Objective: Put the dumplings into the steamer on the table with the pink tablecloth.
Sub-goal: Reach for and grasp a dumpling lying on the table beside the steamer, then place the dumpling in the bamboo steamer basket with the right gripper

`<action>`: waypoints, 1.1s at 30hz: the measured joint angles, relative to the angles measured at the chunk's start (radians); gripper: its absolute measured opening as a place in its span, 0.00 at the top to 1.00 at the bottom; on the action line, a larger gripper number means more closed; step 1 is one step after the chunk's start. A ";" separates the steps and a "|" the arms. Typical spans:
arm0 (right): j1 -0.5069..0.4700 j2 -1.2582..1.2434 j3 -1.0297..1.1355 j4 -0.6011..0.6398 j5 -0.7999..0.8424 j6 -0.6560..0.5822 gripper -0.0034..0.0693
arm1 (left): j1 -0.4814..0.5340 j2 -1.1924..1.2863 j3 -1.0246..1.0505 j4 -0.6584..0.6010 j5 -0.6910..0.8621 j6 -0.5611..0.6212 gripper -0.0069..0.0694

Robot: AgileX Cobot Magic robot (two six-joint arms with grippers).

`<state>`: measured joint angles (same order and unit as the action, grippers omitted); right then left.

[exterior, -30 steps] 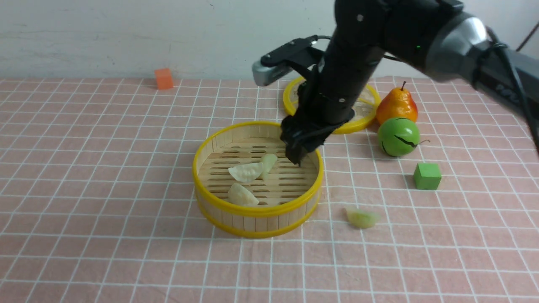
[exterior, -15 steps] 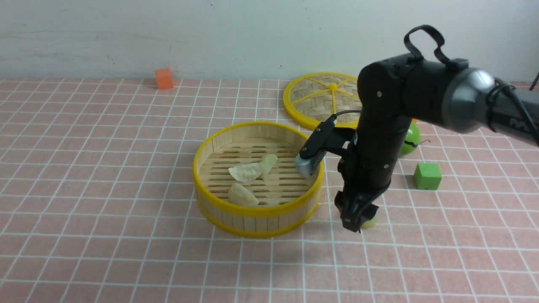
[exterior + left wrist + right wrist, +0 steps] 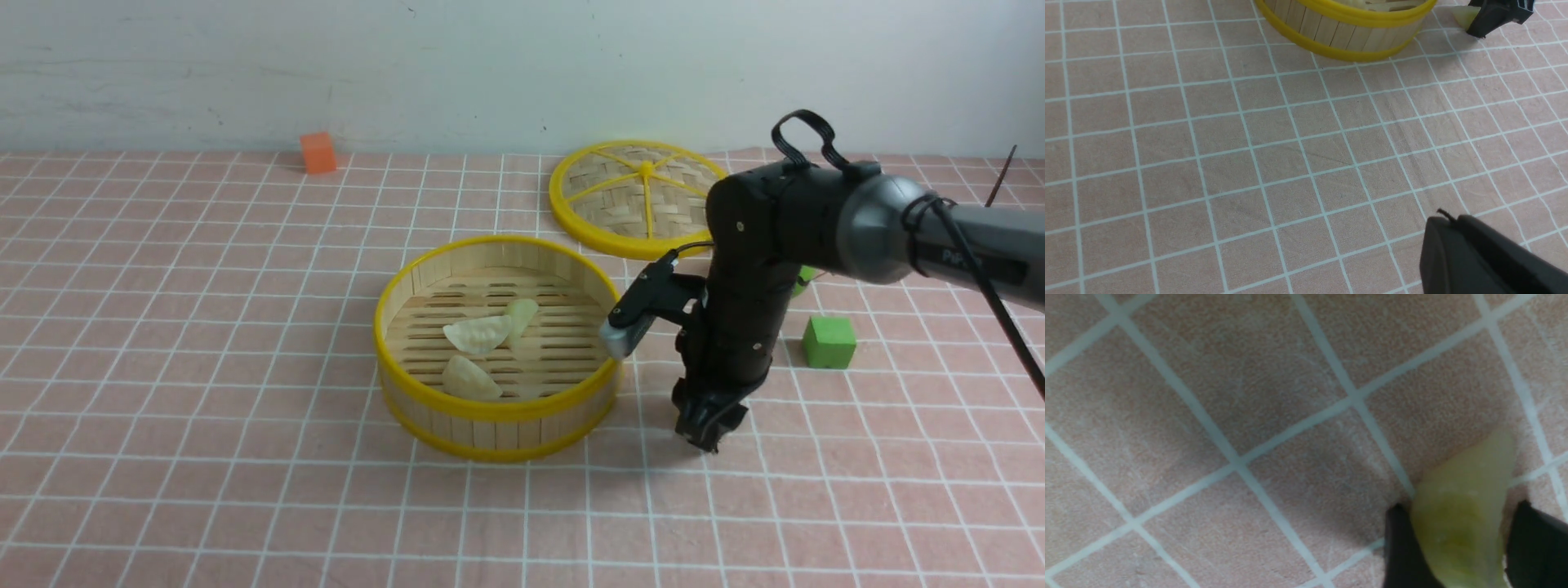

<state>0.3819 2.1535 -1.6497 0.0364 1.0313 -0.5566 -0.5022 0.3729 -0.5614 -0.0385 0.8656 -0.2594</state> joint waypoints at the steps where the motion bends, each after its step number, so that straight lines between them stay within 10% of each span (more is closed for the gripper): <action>1: 0.000 0.000 0.000 0.006 0.000 0.000 0.62 | 0.000 0.000 0.000 0.000 0.000 0.000 0.89; 12: 0.034 -0.022 -0.252 0.121 0.178 0.067 0.66 | 0.000 0.000 0.000 0.000 0.000 0.000 0.89; 33: 0.147 0.150 -0.392 0.186 -0.002 0.325 0.58 | 0.000 0.000 0.000 0.000 -0.022 0.002 0.87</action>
<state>0.5292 2.3033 -2.0415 0.2222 1.0294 -0.2321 -0.5022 0.3729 -0.5614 -0.0390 0.8440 -0.2570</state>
